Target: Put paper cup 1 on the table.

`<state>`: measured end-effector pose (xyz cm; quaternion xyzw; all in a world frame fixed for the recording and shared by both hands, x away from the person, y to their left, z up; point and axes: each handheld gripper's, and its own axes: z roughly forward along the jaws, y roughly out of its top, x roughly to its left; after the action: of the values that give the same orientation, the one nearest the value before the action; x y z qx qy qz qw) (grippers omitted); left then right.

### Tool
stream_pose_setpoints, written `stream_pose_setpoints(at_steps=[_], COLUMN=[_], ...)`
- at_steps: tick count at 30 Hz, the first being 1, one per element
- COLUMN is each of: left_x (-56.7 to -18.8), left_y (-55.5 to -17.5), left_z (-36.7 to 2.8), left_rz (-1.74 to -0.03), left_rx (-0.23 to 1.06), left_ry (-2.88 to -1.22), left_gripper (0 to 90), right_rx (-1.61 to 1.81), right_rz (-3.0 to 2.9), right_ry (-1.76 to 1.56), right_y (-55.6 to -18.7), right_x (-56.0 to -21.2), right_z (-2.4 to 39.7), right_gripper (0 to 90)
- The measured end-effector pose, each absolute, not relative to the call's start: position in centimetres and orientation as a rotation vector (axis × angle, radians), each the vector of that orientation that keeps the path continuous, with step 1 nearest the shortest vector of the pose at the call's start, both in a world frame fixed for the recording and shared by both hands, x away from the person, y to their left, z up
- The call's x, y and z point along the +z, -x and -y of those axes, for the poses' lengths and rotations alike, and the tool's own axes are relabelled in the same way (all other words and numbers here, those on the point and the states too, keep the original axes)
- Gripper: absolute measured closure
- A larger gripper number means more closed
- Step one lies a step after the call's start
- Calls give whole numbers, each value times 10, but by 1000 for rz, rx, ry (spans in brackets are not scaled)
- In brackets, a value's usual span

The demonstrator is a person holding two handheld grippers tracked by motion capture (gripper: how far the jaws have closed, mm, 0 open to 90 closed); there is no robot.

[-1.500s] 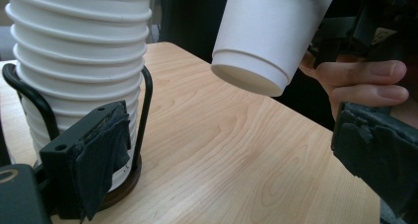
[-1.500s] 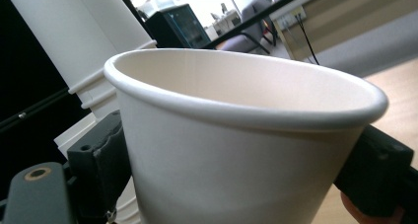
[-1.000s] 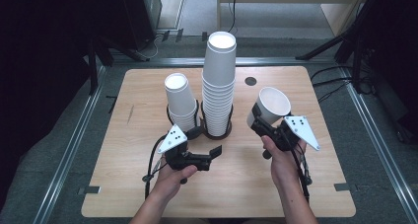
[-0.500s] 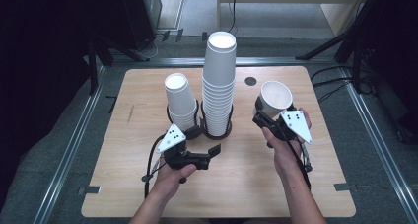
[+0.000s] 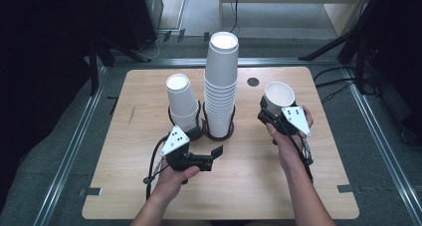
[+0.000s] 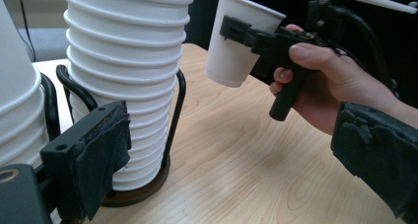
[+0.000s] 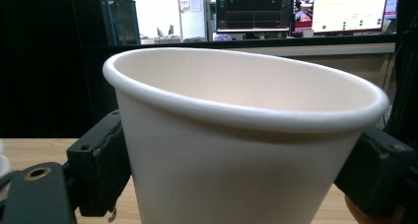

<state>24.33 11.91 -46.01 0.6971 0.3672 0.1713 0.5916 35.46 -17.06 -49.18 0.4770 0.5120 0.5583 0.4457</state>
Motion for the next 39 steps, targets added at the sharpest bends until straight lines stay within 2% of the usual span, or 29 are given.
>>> stream_pose_setpoints(at_steps=[16, 39], left_x=[-460, -462], left_y=[-244, -244], left_z=[-120, -118], left_rz=[-859, -860], left_rx=[408, 409], left_ry=[-1623, -1638], left_gripper=[18, 19], right_rx=[1291, 1205], right_rz=[-1320, -1383], right_ry=[-1275, -1344], right_y=[-389, -402], right_x=[-514, -526], right_z=[172, 173], right_gripper=[126, 114])
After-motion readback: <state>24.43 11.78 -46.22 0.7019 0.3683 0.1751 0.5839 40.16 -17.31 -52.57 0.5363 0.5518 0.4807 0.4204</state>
